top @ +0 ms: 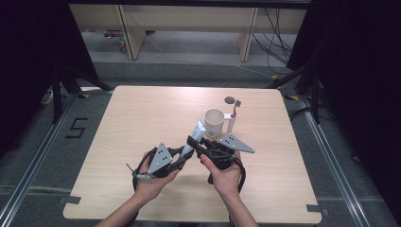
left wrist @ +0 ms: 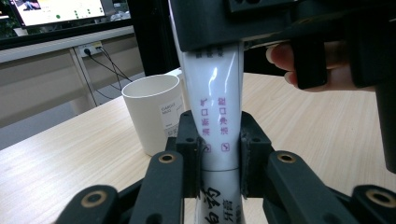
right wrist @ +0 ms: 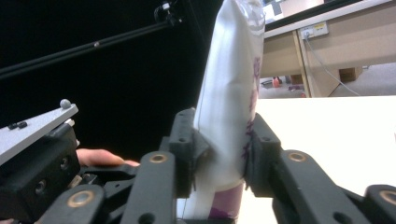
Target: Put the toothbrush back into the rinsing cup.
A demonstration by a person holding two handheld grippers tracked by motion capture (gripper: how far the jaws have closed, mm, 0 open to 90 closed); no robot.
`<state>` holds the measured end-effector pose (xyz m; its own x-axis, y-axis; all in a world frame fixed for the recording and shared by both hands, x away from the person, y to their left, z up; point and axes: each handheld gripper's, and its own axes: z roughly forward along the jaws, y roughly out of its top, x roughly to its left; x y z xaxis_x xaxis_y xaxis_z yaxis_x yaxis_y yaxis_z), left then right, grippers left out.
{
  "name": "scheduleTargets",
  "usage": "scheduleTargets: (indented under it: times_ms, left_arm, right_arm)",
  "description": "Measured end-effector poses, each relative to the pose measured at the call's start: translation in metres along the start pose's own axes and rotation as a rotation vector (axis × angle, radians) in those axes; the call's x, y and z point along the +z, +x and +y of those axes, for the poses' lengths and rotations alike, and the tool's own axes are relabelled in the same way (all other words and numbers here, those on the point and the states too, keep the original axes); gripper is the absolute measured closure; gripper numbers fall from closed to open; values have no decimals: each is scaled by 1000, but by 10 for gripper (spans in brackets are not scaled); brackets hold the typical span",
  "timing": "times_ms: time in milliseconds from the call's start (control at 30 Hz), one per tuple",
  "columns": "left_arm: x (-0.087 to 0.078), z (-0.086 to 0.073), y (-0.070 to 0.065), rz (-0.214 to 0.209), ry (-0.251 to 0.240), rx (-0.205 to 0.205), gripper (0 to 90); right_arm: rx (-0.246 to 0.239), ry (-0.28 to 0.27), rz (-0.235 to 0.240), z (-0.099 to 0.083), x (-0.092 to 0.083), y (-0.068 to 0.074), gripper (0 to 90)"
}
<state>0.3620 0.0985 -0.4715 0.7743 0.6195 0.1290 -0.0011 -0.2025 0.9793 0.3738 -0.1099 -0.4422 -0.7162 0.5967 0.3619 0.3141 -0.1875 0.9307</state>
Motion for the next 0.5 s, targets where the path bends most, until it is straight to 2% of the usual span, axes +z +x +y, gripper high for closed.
scheduleTargets:
  times_ms: [33, 67, 100, 167, 233, 267, 300, 367, 400, 500]
  left_arm:
    - [1, 1, -1, -4, 6, 0, 722]
    - [3, 2, -1, -10, 4, -2, 708]
    - [3, 3, -1, -5, 17, 17, 676]
    - [3, 7, -3, 1, 30, 34, 531]
    - [0, 8, -2, -3, 38, 40, 455]
    - [-1, 9, -1, -4, 48, 51, 438]
    - [-3, 9, -1, -5, 54, 54, 428]
    - [-6, 9, 2, -1, 63, 51, 414]
    - [-8, 8, 3, 3, 66, 50, 412]
    - [-14, 5, 8, 15, 82, 51, 412]
  right_arm:
    - [-19, 5, 4, 1, 0, 0, 717]
    - [-52, 22, -13, 4, -1, 2, 727]
    - [-60, 28, -17, 5, -1, 4, 736]
    - [-124, 50, -45, 11, -4, 6, 744]
    - [-188, 39, -81, 17, -8, 5, 747]
    - [-197, 41, -91, 19, -10, 6, 747]
    - [-231, 40, -119, 22, -12, 5, 748]
    - [-262, 44, -144, 27, -15, 4, 750]
    - [-281, 50, -175, 28, -17, 3, 751]
    - [-349, 49, -201, 34, -20, -1, 752]
